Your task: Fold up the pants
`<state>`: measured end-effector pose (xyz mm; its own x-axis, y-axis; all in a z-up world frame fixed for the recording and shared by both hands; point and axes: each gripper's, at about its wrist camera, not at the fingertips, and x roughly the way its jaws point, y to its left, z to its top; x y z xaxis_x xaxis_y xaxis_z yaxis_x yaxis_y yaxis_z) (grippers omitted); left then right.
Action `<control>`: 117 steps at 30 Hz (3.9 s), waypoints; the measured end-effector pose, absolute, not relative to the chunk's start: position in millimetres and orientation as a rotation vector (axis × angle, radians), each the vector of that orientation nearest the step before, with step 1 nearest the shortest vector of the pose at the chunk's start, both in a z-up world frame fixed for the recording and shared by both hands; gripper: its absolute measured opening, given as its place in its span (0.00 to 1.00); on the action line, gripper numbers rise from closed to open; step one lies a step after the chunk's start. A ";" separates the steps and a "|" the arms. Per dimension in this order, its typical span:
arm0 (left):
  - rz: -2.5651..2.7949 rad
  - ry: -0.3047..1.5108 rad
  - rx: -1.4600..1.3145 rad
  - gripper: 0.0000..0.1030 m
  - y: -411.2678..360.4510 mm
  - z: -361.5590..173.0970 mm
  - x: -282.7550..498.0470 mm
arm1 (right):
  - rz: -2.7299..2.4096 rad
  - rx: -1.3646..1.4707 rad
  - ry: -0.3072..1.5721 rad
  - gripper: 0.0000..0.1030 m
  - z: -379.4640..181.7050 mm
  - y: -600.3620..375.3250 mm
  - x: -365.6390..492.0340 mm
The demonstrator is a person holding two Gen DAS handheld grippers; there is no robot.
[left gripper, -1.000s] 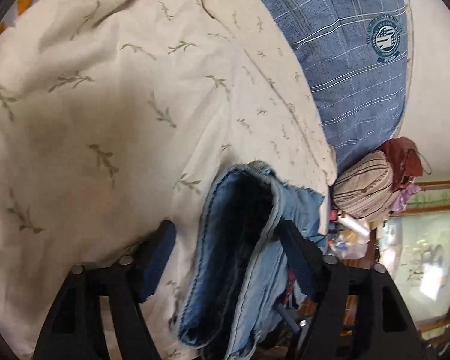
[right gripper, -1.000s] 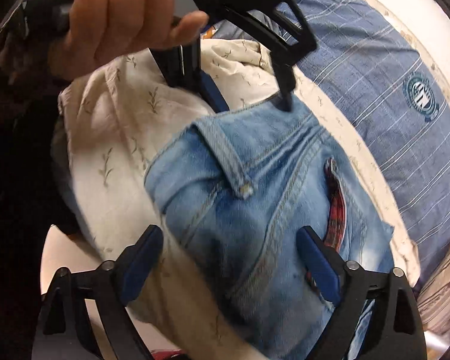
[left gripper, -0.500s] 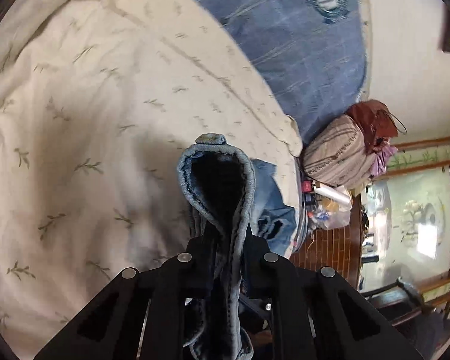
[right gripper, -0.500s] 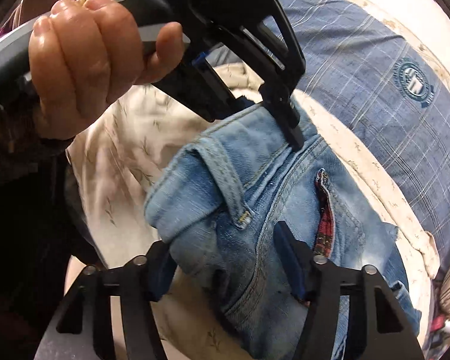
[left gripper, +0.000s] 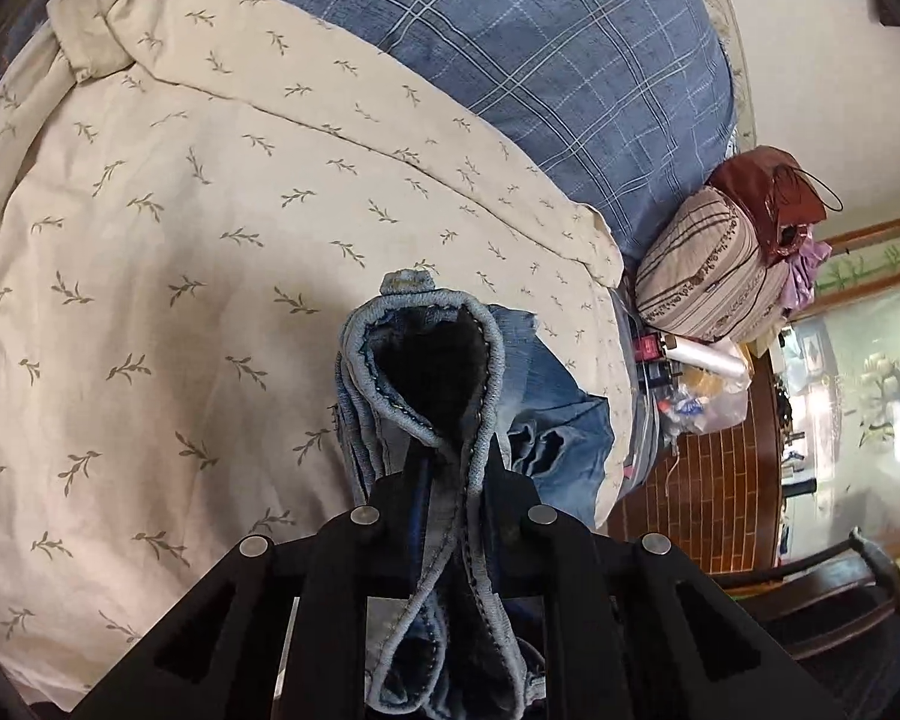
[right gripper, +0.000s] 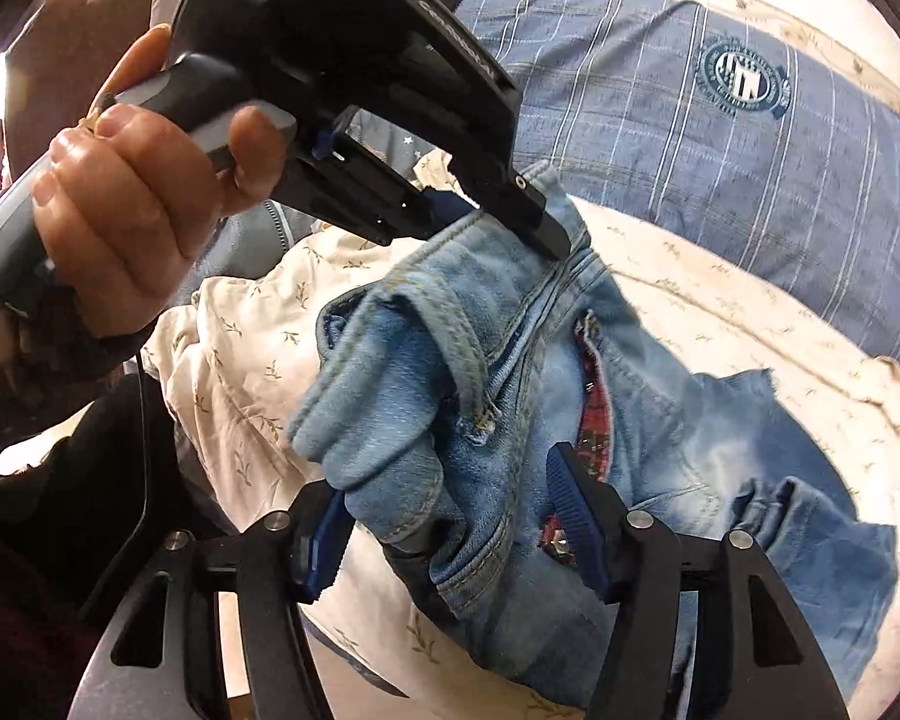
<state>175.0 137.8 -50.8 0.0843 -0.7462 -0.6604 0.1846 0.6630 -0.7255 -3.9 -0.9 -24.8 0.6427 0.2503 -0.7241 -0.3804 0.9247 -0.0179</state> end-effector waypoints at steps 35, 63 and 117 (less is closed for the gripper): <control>-0.928 1.014 0.184 0.70 -102.3 21.2 170.7 | 0.179 0.929 0.734 0.83 -82.2 -254.9 -89.9; -0.978 0.970 0.572 0.53 -212.6 -53.4 125.9 | 0.109 1.008 0.690 0.34 -70.8 -275.9 -110.9; -0.914 1.134 0.490 0.62 -209.0 -65.6 181.7 | 0.104 1.005 0.754 0.77 -93.2 -266.4 -78.1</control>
